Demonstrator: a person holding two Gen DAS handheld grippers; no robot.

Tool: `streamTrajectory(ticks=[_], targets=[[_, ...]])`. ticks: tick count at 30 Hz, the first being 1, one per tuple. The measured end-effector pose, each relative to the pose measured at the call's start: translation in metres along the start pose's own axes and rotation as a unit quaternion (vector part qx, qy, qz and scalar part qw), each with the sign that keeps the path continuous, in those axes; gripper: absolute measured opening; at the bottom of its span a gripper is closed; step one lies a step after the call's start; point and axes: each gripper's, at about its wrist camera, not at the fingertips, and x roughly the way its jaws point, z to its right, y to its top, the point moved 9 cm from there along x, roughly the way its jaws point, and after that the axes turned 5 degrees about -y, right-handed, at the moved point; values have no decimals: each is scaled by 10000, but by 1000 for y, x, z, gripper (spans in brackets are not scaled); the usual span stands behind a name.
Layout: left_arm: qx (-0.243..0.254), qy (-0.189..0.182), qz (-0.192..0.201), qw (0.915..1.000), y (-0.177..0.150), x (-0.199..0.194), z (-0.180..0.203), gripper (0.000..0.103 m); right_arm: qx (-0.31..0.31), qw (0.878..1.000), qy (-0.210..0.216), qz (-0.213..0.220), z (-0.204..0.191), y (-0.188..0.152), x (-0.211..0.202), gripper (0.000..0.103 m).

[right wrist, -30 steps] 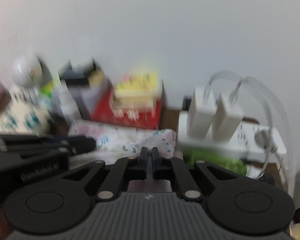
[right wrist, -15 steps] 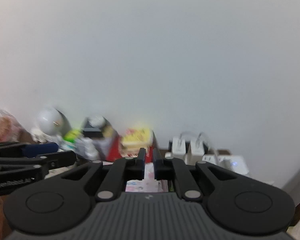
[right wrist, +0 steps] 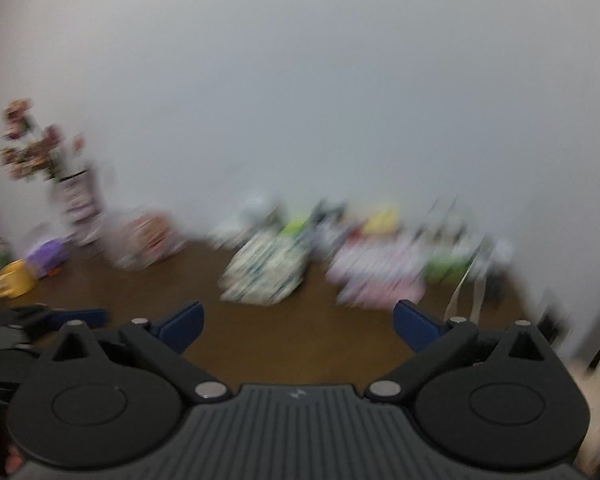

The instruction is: Fold clothes

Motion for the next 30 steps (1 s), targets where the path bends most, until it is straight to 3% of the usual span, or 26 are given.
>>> streamTrajectory(ticks=[2, 6, 9, 17, 23, 30], targets=[[-86, 312, -88, 9994, -40, -11, -8, 84, 216, 9997, 117, -76, -18, -35, -7, 103], [168, 845, -240, 9960, -90, -8, -21, 84, 255, 9980, -545, 170, -27, -90, 0, 103], [61, 897, -416, 9951, -113, 3, -33, 84, 50, 9964, -843, -97, -28, -123, 23, 103], [-369, 700, -898, 9928, -125, 35, -55, 84, -97, 9936, -1008, -494, -35, -160, 67, 103], [-264, 825, -890, 9923, -121, 49, -60, 89, 39, 9897, -1144, -862, -33, -172, 85, 103], [-252, 885, -783, 9927, -118, 57, -62, 93, 66, 9883, -1300, -794, -29, -173, 90, 103]])
